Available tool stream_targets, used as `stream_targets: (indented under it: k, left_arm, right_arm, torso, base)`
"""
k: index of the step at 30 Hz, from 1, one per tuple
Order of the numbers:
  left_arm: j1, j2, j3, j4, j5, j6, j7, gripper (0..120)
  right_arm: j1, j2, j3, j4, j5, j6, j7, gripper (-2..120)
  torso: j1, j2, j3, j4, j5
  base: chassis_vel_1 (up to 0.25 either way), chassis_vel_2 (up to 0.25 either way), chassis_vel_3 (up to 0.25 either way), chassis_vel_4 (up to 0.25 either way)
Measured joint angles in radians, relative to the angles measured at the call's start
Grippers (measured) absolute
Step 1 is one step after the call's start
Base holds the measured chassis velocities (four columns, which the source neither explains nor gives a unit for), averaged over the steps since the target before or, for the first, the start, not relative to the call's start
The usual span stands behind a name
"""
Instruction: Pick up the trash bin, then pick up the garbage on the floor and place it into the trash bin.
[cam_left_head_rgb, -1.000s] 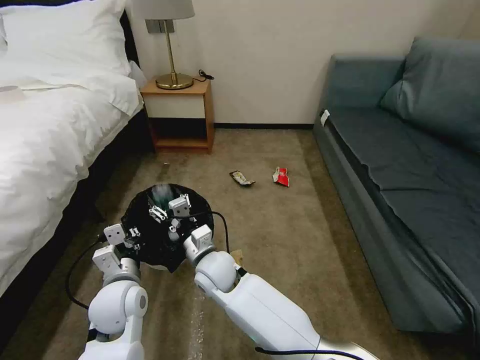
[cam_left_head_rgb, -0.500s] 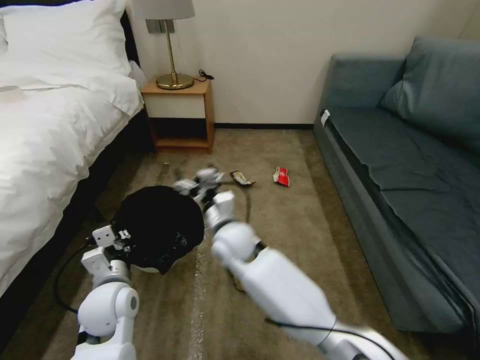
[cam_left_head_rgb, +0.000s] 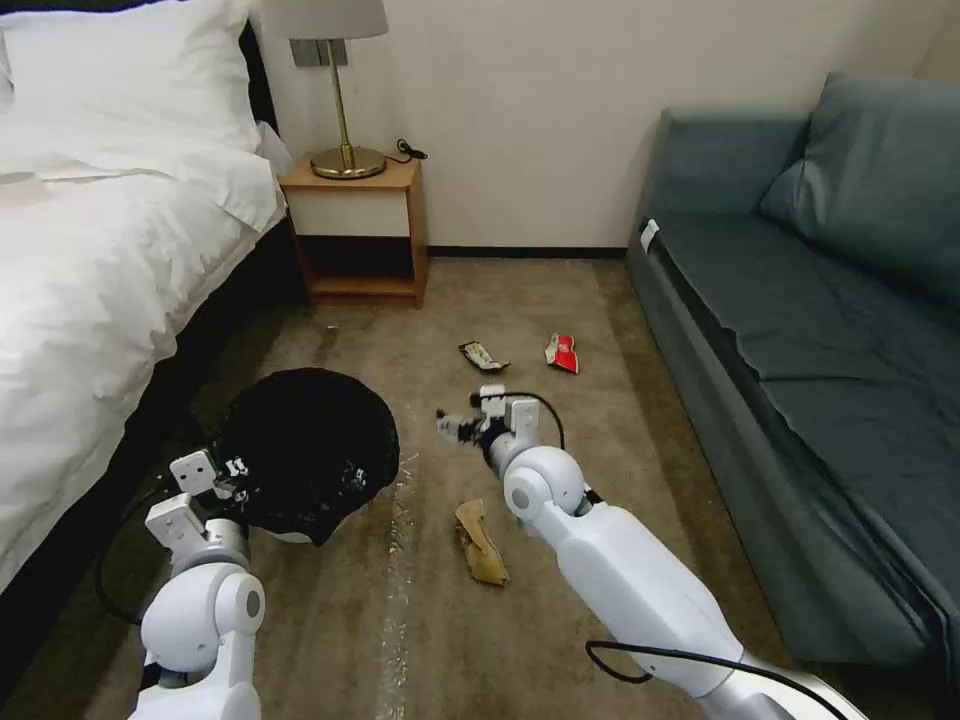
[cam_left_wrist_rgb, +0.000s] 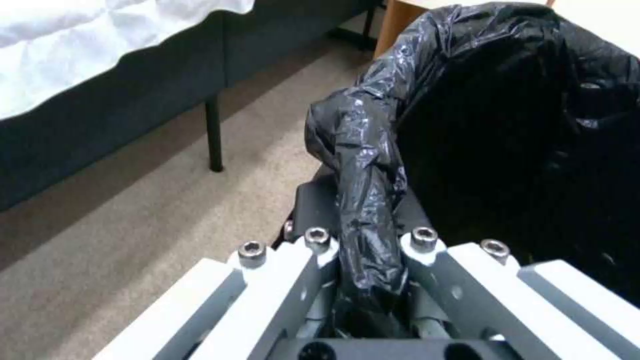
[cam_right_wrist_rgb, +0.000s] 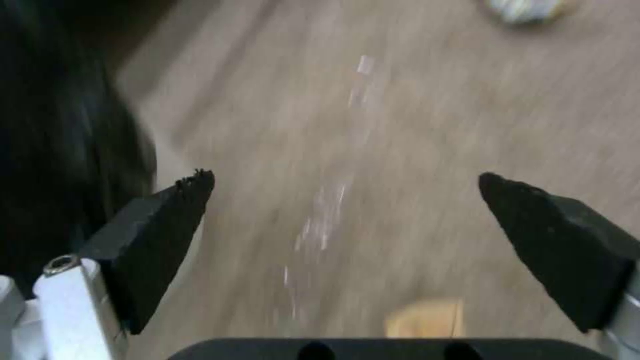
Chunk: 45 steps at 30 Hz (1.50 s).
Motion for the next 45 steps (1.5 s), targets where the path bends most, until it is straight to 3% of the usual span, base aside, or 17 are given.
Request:
stream_targets:
  k: [8,24,42,45]
  left_arm:
    - [0.008,-0.004,-0.007,-0.01,-0.002,-0.001,0.0,4]
    - [0.026,-0.017,0.009,-0.03,-0.011,-0.001,-0.009,4]
    - [0.053,-0.015,-0.014,-0.038,-0.015,-0.01,-0.007,4]
    - [0.052,-0.015,-0.013,-0.041,-0.015,-0.01,-0.007,4]
  right_arm:
    - [-0.041,0.0,-0.046,-0.083,-0.068,-0.075,-0.093,100]
    - [-0.065,0.015,-0.035,-0.289,-0.304,-0.058,-0.316,100]
    - [-0.001,0.049,-0.012,-0.551,-0.42,0.091,-0.424,100]
    - [0.001,0.061,-0.006,-0.587,-0.433,0.129,-0.43,93]
  torso:
    - [0.0,0.0,0.0,0.0,0.0001]
    - [0.0,0.0,0.0,0.0,0.0]
    - [0.0,0.0,0.0,0.0,0.0]
    - [0.0,0.0,0.0,0.0,0.0]
  base:
    - [0.0,0.0,0.0,0.0]
    - [0.0,0.0,0.0,0.0]
    - [0.0,0.0,0.0,0.0]
    - [0.0,0.0,0.0,0.0]
